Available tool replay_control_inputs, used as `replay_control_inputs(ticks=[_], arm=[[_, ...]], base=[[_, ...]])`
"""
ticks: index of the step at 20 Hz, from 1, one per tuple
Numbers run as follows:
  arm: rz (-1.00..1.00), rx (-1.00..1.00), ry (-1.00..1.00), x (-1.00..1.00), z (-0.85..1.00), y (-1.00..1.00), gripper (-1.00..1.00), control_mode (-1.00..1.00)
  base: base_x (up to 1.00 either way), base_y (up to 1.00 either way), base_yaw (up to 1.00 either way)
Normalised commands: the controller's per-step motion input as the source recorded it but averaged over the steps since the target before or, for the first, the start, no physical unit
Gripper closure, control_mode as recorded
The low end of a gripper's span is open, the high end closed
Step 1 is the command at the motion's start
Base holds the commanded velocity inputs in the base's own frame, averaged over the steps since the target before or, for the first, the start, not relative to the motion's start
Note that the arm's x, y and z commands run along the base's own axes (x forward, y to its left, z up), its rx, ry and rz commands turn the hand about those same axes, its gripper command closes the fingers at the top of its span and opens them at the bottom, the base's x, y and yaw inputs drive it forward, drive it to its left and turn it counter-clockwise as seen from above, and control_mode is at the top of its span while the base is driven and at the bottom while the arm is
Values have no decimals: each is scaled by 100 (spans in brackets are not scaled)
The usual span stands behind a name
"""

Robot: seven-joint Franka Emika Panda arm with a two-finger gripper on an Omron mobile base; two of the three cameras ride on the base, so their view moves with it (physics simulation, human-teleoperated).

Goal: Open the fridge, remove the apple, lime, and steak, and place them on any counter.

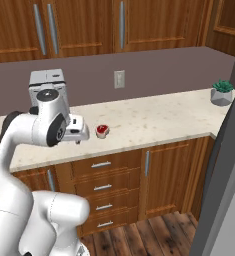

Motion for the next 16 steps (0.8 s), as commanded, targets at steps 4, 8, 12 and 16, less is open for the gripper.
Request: replay_control_inputs(ticks=[4, 8, 12, 16], arm=[[-2, 0, 1, -10, 0, -7, -100, 100], [0, 0, 0, 0, 0, 0, -100, 100], [0, 0, 0, 0, 0, 0, -100, 100], [0, 0, 0, 0, 0, 0, -100, 100]], base=[[-36, -5, -10], [-100, -4, -41], [-99, 0, -63], [-86, -1, -70]])
